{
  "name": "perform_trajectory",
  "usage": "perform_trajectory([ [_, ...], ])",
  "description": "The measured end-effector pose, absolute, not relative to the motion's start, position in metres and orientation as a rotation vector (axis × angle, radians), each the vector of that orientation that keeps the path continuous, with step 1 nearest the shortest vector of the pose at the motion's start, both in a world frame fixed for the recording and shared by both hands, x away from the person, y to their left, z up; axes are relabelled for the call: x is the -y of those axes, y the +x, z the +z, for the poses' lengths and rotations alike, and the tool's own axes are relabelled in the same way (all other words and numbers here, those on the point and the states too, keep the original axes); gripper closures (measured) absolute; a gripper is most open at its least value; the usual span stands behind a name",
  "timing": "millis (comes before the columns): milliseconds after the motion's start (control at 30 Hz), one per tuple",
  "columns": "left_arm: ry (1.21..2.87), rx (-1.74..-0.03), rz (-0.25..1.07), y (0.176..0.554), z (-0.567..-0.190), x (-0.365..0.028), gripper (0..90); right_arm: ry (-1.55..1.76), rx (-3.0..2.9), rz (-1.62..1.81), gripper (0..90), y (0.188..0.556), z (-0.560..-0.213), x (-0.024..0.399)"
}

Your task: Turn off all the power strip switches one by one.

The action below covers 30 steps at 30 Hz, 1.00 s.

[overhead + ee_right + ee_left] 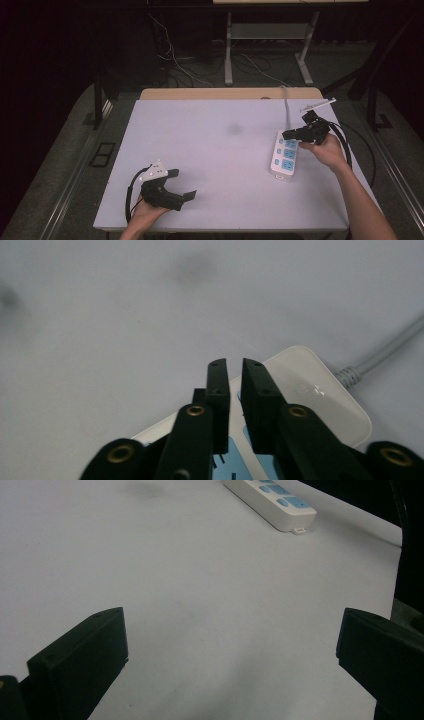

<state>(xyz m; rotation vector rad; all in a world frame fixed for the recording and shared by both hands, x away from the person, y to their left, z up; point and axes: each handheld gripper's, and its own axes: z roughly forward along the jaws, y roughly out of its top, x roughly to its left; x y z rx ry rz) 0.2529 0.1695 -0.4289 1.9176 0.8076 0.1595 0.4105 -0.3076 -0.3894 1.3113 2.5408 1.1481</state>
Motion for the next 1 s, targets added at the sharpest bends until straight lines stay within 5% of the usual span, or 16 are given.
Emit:
perform_trajectory([
  [667,1.906,-0.805,0.163,0.251,-0.427,-0.169,0.0,1.359,-2.320,1.310,0.7,0.341,-0.373,0.315],
  [1000,1.908,-0.806,0.161,0.252,-0.428,-0.168,0.0,1.354,-2.299,1.415,0.3,0.302,-0.391,0.317],
])
